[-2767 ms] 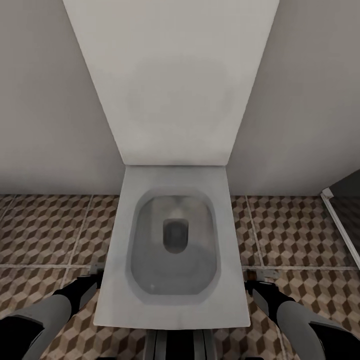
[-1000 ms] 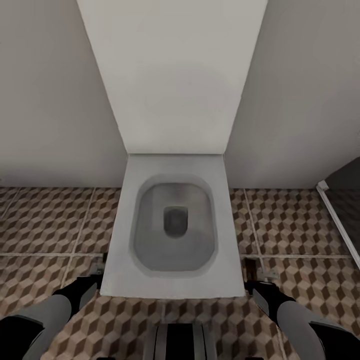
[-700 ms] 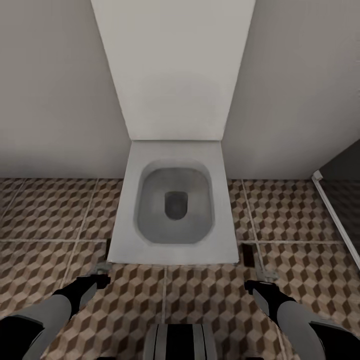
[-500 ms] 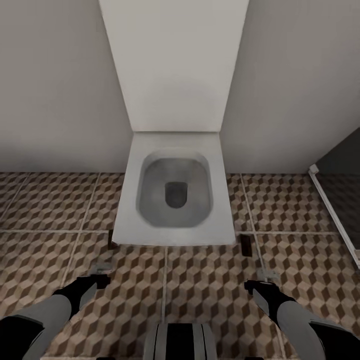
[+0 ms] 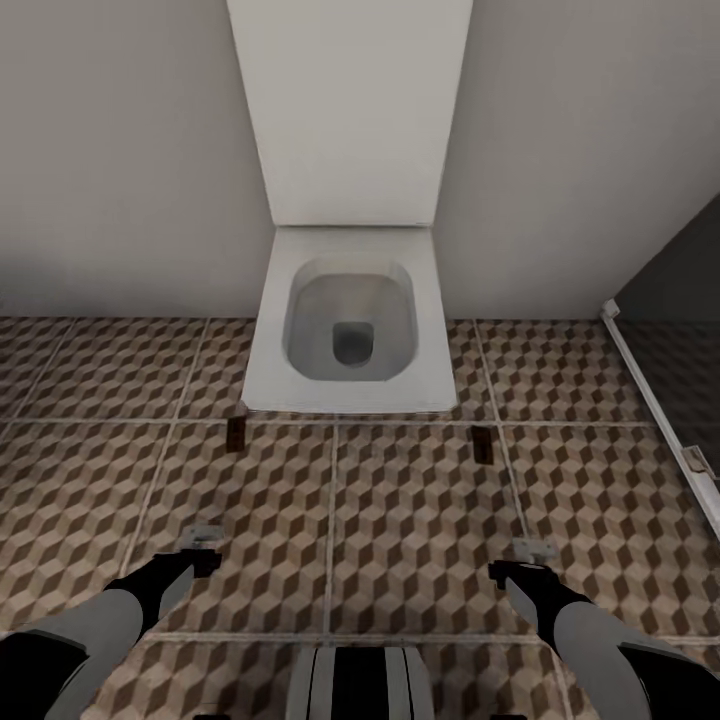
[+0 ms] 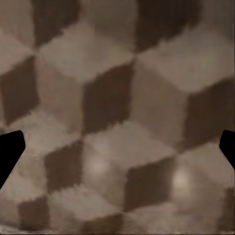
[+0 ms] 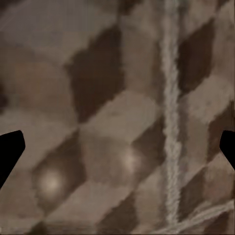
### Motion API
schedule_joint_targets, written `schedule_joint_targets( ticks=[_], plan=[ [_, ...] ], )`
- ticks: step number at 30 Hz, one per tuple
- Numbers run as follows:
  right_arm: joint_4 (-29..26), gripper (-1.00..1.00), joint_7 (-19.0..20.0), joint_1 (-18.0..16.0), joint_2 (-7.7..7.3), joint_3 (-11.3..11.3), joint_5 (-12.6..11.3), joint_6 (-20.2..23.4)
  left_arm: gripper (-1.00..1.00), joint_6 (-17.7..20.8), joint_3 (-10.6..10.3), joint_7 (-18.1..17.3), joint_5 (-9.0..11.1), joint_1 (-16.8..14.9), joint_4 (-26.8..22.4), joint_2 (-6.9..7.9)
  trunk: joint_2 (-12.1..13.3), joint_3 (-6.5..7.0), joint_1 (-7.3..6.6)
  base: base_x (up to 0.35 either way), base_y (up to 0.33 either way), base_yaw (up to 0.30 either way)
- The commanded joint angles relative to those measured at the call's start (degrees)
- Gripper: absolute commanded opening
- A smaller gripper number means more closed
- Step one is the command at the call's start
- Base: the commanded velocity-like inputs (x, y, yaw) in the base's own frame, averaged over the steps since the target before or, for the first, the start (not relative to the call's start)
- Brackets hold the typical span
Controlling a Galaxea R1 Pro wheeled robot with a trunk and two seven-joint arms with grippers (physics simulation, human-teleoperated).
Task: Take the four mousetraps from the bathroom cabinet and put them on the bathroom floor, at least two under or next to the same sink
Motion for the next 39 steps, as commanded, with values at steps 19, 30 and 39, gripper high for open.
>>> schedule_joint_targets(
  ticks=[19,30,39],
  plan=[
    [-0.11,1.00,-0.09,0.01,-0.03,-0.38,0.58,0.40,1.00,0.29,-0.50,0.15,0.40,0.02,-0.11,-0.09,-0.01,-0.03,-0.05,-0.226,0.000,0.000],
    [-0.11,1.00,-0.09,0.02,-0.05,-0.38,0.58,0.39,1.00,0.21,-0.51,0.14,0.37,0.02,-0.09,-0.14,0.02,0.42,-0.10,-0.013,0.000,0.000],
    [-0.11,1.00,-0.09,0.02,0.01,-0.38,0.58,0.37,1.00,0.21,-0.50,0.14,0.34,0.02,-0.15,-0.14,0.14,2.41,-0.33,-0.002,0.000,0.000]
  ],
)
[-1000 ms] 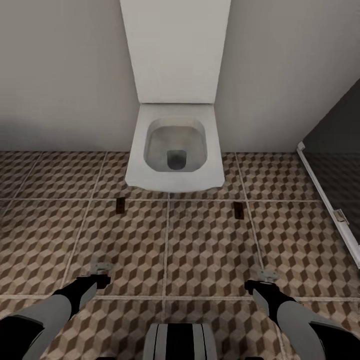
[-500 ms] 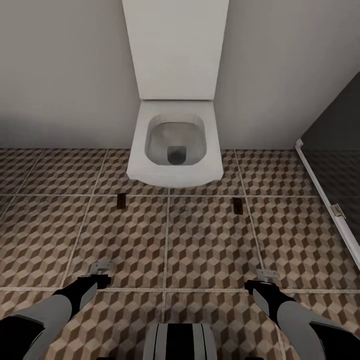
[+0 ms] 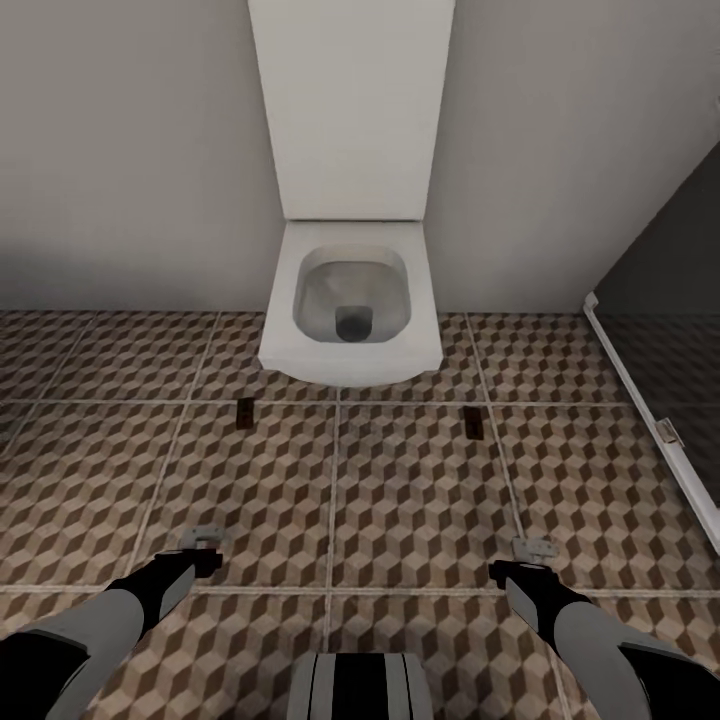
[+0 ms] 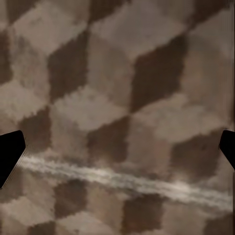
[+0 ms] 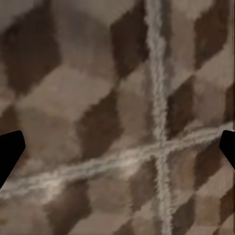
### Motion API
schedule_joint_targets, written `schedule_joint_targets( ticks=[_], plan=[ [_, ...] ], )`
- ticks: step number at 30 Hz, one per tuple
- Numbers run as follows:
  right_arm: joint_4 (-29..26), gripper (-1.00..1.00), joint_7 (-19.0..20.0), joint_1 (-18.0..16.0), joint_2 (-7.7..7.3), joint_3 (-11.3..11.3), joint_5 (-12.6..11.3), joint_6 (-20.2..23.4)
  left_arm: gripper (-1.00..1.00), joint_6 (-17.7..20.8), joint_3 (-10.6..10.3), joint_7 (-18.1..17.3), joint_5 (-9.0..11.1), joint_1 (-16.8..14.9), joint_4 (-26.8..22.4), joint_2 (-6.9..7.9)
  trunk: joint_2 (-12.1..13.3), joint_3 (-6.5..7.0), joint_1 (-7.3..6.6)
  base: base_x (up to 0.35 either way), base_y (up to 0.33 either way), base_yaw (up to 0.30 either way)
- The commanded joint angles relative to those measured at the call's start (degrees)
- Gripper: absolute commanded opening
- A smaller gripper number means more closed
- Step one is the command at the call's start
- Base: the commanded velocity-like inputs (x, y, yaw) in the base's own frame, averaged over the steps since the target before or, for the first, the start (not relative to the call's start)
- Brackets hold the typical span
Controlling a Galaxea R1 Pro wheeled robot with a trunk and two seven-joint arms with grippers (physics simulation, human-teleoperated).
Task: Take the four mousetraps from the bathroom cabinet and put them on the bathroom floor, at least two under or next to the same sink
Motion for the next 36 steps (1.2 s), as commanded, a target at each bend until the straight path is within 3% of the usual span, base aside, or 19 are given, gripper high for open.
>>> schedule_joint_targets(
  ticks=[1,36],
  plan=[
    [-0.11,1.00,-0.09,0.00,0.04,-0.39,0.57,0.40,1.00,0.37,-0.48,0.26,0.53,0.02,-0.17,0.03,0.00,0.20,-0.03,0.000,0.000,0.000],
    [-0.11,1.00,0.26,0.00,0.25,-0.30,1.05,0.39,1.00,0.32,-0.47,0.26,0.45,0.02,-0.19,0.15,0.47,7.95,-0.93,0.000,0.000,0.000]
  ],
)
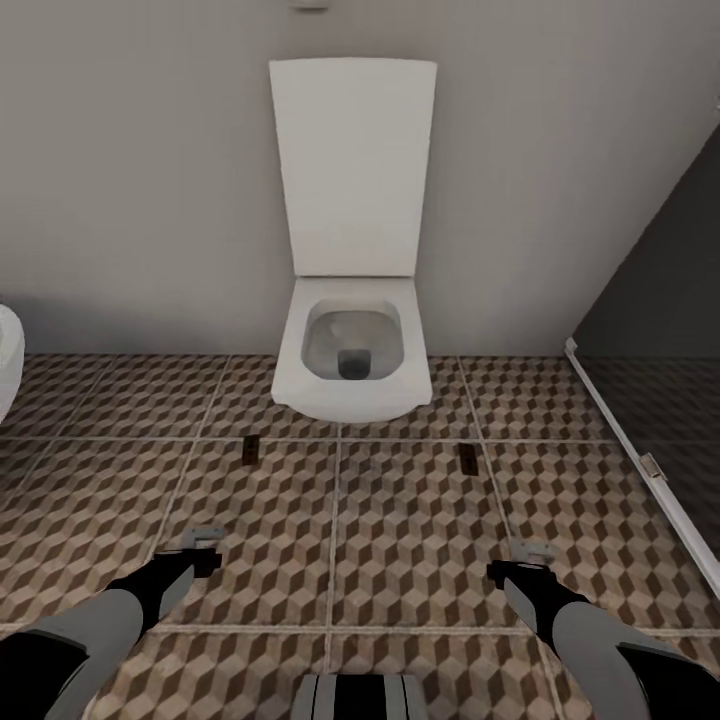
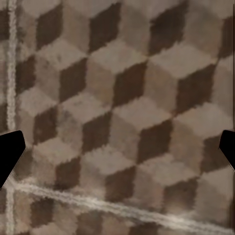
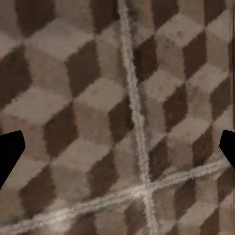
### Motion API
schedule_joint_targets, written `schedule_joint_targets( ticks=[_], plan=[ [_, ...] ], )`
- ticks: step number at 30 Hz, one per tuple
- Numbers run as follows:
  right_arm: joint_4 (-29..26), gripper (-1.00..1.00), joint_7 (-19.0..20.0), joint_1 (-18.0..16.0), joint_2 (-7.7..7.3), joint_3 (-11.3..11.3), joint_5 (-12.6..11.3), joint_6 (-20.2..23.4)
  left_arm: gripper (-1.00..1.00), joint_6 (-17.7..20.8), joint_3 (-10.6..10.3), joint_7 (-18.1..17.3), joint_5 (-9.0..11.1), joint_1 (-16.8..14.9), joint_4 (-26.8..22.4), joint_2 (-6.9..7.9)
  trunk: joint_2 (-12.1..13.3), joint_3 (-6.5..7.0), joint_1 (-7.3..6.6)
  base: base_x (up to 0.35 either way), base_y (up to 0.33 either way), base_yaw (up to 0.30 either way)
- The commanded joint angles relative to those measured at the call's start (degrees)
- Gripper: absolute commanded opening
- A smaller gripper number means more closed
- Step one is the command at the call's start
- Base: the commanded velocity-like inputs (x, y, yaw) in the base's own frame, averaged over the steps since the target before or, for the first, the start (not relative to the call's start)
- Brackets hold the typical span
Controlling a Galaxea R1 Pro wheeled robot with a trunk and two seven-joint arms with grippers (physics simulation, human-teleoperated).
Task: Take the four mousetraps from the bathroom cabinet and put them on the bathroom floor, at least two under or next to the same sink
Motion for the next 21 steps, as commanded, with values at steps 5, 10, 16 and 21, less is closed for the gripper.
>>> schedule_joint_targets(
  ticks=[5,10,16,21],
  plan=[
    [-0.10,1.00,-0.08,0.00,-0.01,-0.41,0.60,0.45,1.00,0.39,-0.49,0.22,0.53,0.02,-0.17,0.04,0.06,1.08,-0.14,0.000,0.000,0.000],
    [-0.10,1.00,-0.08,0.00,0.00,-0.41,0.61,0.43,1.00,0.38,-0.49,0.11,0.52,0.02,-0.17,0.07,0.12,2.19,-0.26,0.000,0.000,0.000],
    [-0.12,1.00,-0.08,0.00,0.00,-0.41,0.56,0.39,1.00,0.36,-0.49,-0.04,0.52,0.02,-0.17,0.08,0.20,3.52,-0.42,0.000,0.000,0.000],
    [-0.13,1.00,-0.08,0.00,0.04,-0.41,0.66,0.28,1.00,0.34,-0.49,-0.07,0.52,0.02,-0.17,0.14,0.27,4.62,-0.55,0.000,0.000,0.000]
  ],
)
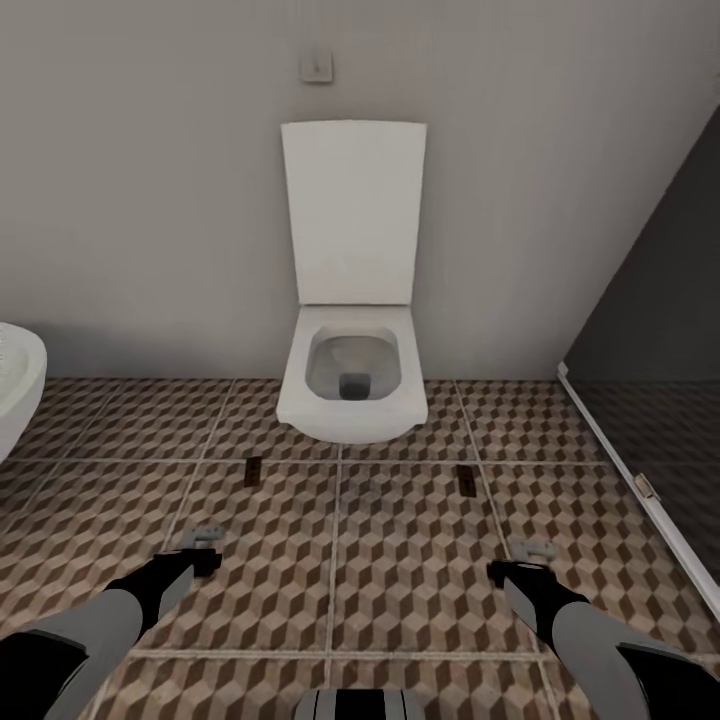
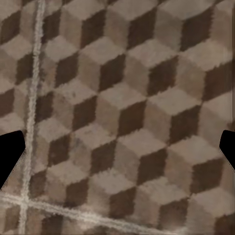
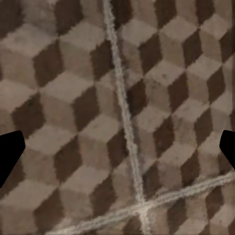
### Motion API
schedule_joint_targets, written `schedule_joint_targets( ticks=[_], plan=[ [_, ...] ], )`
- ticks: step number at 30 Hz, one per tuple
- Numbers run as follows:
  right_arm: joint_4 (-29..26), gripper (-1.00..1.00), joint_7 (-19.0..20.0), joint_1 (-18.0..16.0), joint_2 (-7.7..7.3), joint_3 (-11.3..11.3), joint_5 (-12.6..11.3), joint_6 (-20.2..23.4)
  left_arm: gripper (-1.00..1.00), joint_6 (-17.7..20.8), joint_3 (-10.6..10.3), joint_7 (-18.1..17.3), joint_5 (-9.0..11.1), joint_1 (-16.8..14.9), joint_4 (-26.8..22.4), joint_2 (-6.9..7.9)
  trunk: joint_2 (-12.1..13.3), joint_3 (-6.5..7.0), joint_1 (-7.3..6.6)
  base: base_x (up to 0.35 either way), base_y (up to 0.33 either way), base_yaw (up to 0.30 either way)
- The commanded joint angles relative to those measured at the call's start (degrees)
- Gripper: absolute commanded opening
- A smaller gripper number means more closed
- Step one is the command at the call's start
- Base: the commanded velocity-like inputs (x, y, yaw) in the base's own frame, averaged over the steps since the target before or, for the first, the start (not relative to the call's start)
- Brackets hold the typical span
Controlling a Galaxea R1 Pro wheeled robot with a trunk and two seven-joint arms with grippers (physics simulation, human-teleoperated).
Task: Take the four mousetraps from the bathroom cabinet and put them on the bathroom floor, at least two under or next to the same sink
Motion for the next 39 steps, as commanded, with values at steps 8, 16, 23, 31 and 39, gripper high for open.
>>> schedule_joint_targets(
  ticks=[8,16,23,31,39],
  plan=[
    [0.20,1.00,-0.09,0.10,0.21,-0.36,0.71,-2.91,1.00,0.36,-0.49,0.21,0.54,0.02,-0.17,0.06,0.10,1.74,-0.21,0.000,0.000,0.000],
    [2.09,1.00,-0.02,0.18,0.22,-0.26,1.13,-5.41,1.00,0.36,-0.49,0.16,0.55,0.02,-0.17,0.07,0.20,3.51,-0.42,0.000,0.000,0.000],
    [2.63,1.00,-0.02,0.19,0.10,-0.24,1.32,-5.88,1.00,0.36,-0.49,0.15,0.58,0.02,-0.17,0.07,0.30,5.06,-0.60,0.000,0.000,0.000],
    [2.77,1.00,-0.03,0.18,-0.08,-0.23,1.36,-5.94,1.00,0.36,-0.49,0.15,0.57,0.02,-0.17,0.07,0.40,6.84,-0.81,0.000,0.000,0.000],
    [2.80,1.00,0.00,0.19,-0.12,-0.23,1.37,-5.79,1.00,0.36,-0.49,0.15,0.59,0.02,-0.17,0.07,0.51,8.61,-1.01,0.000,0.000,0.000]
  ],
)
